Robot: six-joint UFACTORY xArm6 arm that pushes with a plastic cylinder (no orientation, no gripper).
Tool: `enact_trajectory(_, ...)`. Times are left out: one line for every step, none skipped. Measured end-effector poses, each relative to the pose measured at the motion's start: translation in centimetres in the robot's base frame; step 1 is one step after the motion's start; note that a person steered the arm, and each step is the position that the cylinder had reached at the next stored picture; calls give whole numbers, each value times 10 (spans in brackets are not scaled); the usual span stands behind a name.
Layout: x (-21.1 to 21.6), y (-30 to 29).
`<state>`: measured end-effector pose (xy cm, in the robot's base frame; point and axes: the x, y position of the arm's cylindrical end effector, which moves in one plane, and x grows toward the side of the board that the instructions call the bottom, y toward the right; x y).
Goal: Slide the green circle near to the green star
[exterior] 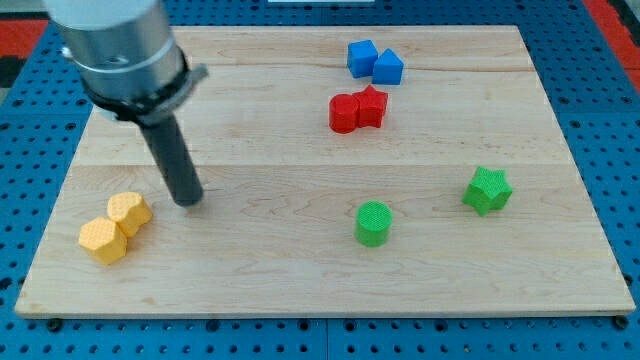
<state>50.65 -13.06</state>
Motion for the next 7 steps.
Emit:
enact_trajectory(31, 27)
enact_trajectory(35, 69)
enact_trajectory(35, 118)
enact_trajectory(35, 163)
enact_trajectory(35, 203)
enact_trajectory(33, 230)
enact_trajectory(30, 217)
